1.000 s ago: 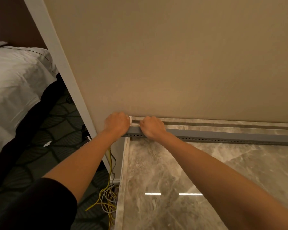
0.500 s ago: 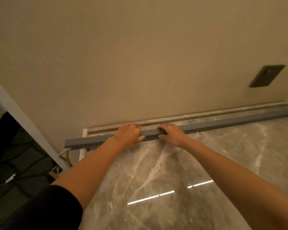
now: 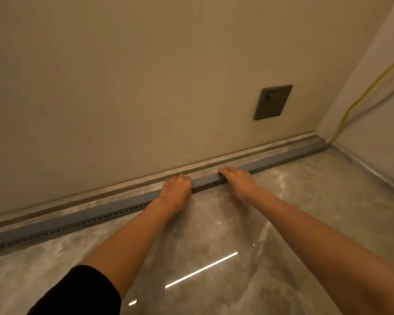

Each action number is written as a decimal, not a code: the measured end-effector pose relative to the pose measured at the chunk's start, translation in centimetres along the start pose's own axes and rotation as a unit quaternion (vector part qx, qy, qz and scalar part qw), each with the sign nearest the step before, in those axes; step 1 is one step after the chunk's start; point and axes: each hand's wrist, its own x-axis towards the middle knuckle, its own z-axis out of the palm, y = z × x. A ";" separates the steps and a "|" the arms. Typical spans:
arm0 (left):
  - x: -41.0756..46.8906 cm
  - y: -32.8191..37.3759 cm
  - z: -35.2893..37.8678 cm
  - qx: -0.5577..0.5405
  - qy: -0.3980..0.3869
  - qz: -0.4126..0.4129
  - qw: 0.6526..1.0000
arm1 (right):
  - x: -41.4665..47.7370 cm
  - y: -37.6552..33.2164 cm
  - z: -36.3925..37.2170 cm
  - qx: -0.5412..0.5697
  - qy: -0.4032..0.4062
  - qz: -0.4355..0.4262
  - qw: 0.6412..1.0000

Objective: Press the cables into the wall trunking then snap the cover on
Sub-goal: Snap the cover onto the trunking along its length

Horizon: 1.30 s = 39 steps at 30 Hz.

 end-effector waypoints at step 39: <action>12.3 12.9 -1.2 0.091 0.062 -0.102 0.989 | 5.8 20.0 -1.7 -0.035 0.052 0.078 0.995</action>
